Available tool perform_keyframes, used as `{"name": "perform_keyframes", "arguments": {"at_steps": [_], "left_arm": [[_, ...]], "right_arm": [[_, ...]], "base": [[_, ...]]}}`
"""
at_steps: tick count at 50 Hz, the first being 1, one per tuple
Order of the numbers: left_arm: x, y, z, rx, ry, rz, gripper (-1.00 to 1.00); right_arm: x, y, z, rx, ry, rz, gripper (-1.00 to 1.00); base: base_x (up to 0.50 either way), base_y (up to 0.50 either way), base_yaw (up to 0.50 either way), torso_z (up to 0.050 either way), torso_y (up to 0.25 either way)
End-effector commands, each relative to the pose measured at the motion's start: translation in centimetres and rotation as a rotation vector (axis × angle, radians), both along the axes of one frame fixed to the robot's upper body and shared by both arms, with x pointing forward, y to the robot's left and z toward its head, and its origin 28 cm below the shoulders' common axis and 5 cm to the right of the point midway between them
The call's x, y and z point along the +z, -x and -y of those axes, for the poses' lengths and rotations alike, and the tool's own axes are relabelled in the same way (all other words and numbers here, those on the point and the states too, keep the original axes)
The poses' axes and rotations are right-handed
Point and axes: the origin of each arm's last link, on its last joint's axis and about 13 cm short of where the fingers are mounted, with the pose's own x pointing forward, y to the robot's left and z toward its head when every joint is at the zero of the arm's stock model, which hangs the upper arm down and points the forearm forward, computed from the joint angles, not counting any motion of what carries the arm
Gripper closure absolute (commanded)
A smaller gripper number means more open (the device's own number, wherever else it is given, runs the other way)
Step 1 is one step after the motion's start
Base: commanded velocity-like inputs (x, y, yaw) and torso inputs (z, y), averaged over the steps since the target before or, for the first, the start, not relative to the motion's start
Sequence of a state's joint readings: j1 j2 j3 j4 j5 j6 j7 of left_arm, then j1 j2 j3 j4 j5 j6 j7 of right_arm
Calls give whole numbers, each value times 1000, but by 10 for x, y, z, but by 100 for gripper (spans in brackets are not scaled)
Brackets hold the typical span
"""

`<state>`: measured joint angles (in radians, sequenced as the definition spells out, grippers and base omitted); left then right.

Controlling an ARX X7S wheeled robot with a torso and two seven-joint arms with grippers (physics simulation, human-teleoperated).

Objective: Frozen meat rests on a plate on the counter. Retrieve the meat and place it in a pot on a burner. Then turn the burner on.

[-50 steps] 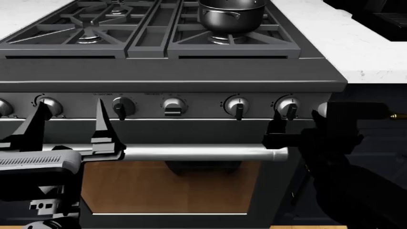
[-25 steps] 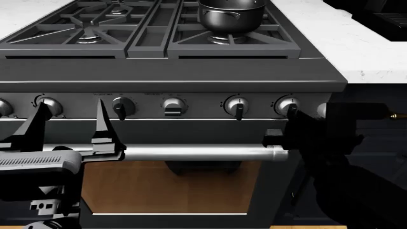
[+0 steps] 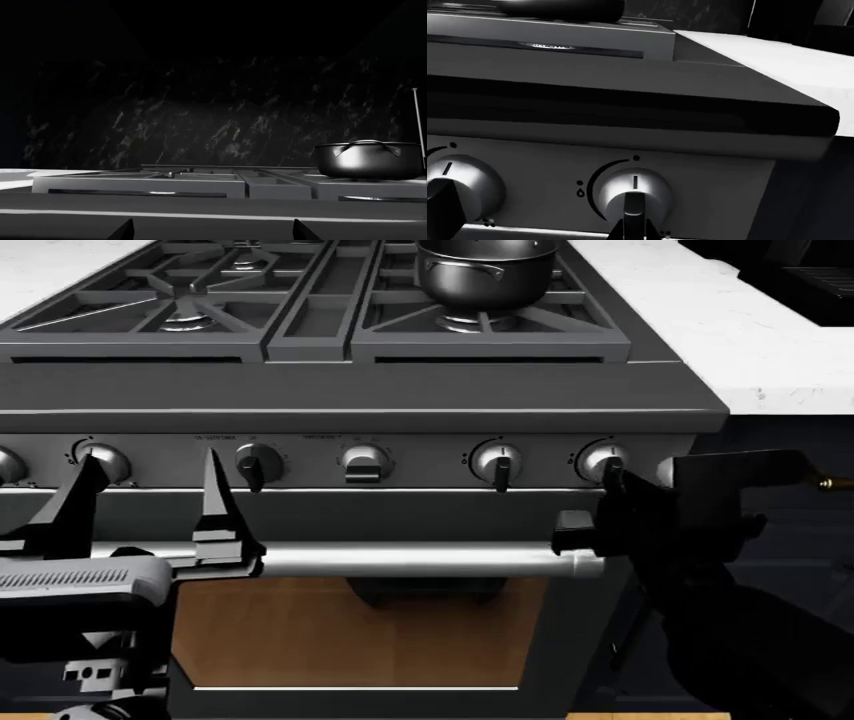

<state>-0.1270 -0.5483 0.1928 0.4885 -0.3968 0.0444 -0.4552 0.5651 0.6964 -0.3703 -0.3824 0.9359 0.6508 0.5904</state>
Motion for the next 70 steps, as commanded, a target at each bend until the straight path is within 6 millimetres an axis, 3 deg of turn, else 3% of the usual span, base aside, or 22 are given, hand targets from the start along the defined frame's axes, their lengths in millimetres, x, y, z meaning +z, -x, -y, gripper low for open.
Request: {"name": "perform_keyframes", "arguments": {"at_steps": [1, 24, 70], "left_arm": [[0, 0, 0, 0, -1, 0, -100], [-1, 0, 1, 2, -5, -2, -100], [-2, -1, 1, -2, -2, -4, -100]], "right_arm": [[0, 0, -5, 83, 20, -16, 100], [-3, -3, -6, 141, 77, -56, 100], [2, 8, -11, 216, 211, -41, 100]], "base": [[0, 0, 0, 0, 0], [0, 0, 0, 0, 0], [0, 0, 0, 0, 0]]}}
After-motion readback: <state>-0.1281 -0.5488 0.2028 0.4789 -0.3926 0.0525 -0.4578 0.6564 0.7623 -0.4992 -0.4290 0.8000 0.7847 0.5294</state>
